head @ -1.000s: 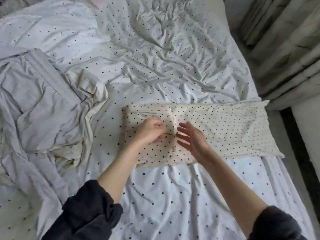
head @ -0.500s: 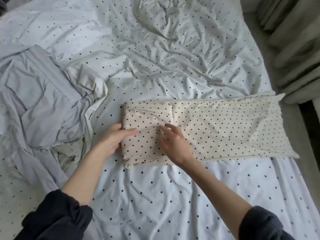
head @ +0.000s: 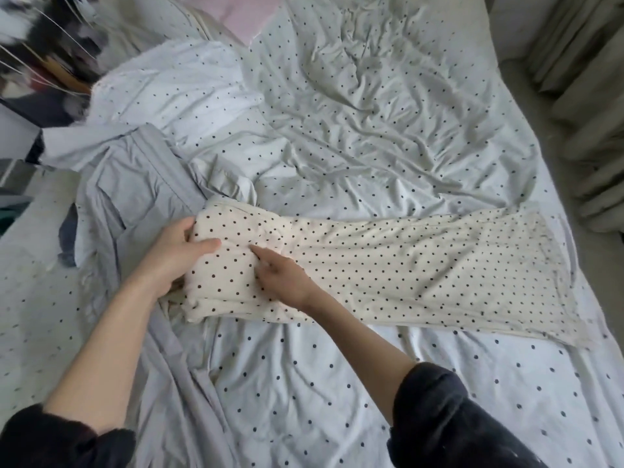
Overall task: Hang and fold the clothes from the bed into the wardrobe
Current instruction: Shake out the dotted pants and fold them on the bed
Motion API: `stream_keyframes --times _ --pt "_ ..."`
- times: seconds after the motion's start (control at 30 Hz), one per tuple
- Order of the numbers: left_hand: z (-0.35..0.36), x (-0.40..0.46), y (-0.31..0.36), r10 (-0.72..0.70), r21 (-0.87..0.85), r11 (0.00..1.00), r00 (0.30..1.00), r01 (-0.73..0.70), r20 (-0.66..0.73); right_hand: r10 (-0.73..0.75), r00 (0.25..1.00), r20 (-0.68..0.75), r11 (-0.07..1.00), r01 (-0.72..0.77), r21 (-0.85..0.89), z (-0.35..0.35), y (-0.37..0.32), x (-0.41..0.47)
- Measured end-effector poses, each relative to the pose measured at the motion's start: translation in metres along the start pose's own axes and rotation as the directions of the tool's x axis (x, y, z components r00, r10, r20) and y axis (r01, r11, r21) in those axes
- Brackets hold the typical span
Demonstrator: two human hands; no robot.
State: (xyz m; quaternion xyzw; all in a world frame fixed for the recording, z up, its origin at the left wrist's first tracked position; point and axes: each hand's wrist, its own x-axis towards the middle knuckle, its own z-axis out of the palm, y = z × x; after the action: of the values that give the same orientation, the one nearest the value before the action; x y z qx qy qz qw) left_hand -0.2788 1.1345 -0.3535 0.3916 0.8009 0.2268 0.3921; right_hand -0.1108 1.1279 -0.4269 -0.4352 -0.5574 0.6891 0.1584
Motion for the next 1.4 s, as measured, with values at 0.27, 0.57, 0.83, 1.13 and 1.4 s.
stream_keyframes --times 0.27,0.57,0.83,1.13,1.4 --pt "0.150 -0.034 0.059 0.272 0.416 0.816 0.901 -0.402 0.338 0.284 0.937 -0.201 0.776 -0.102 0.623 -0.107 0.052 -0.068" --pt "0.156 -0.001 -0.009 -0.041 0.240 0.969 0.995 0.061 -0.087 0.155 0.850 -0.504 0.988 -0.141 0.066 -0.115 0.081 -0.090" --pt "0.140 -0.006 -0.023 -0.170 -0.129 0.971 0.963 0.199 0.211 0.110 0.933 -0.342 0.980 -0.160 -0.122 -0.084 0.078 -0.072" --pt "0.056 -0.021 0.002 -0.026 -0.105 0.994 1.000 0.028 0.016 0.120 0.991 -0.058 0.954 -0.099 0.282 -0.029 0.029 -0.032" --pt "0.149 -0.055 0.052 0.151 -0.023 0.988 0.932 -0.152 0.331 0.312 0.891 -0.330 0.903 -0.169 0.396 -0.114 0.058 -0.094"
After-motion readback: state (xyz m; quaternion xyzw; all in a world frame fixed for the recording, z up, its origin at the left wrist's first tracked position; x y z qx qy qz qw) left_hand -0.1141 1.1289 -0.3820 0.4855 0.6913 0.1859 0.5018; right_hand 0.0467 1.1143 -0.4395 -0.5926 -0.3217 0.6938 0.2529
